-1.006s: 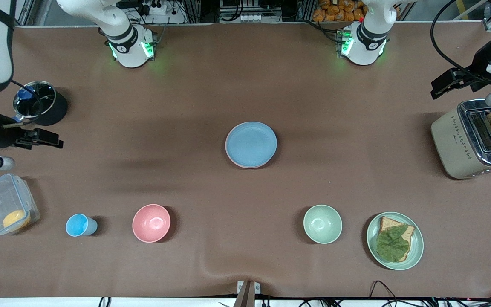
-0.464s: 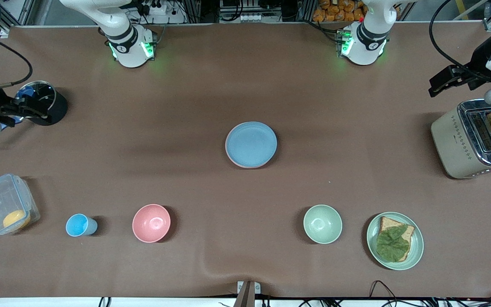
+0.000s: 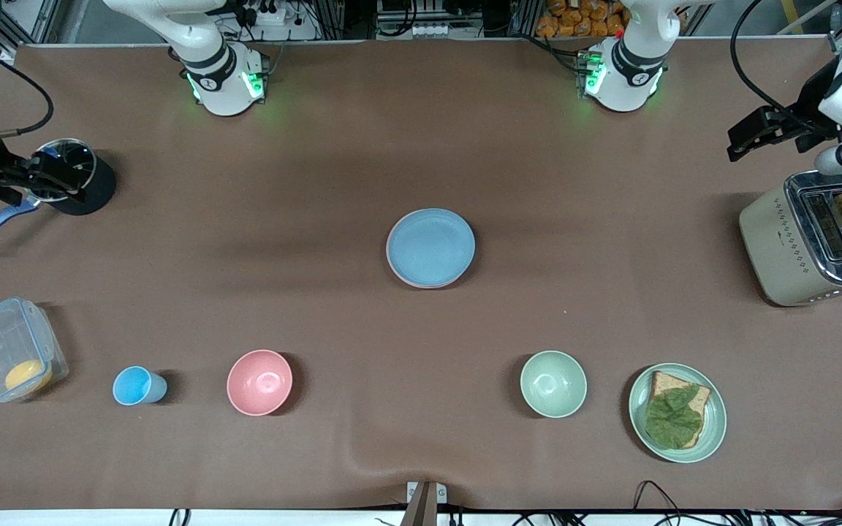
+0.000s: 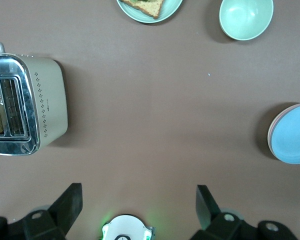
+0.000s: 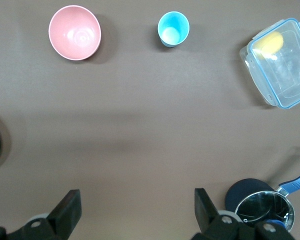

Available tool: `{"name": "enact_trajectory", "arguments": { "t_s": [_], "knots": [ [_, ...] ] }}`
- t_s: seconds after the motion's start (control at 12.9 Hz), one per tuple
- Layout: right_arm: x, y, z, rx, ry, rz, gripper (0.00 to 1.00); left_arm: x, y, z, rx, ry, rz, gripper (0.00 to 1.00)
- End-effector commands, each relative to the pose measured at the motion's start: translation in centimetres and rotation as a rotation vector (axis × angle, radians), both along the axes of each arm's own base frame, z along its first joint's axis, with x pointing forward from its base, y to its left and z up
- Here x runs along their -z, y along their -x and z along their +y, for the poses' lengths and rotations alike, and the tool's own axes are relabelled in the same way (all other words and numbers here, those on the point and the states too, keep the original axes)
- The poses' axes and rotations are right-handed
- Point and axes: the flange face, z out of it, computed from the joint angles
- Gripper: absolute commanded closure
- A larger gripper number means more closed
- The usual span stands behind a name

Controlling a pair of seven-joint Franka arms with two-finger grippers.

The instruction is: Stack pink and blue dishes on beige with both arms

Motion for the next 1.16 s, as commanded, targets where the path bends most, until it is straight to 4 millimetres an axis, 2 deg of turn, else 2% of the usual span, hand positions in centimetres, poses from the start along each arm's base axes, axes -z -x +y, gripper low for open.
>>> {"name": "enact_trajectory", "arguments": {
  "t_s": [0.0, 0.46, 1.08],
  "knots": [
    [-0.45, 0.76, -0.14, 0.002, 0.016, -0.013, 0.00, -0.48, 0.64, 0.01, 0.030, 0.017, 0.004, 0.00],
    [-0.60, 0.78, -1.02, 0.018, 0.013, -0.016, 0.00, -0.38, 0.39, -0.06, 0.034, 0.012, 0.003, 0.00],
    [-0.85, 0.77, -0.81, 0.016, 0.008, -0.024, 0.00, -0.62, 0.55, -0.11, 0.033, 0.015, -0.001, 0.00]
  ]
}}
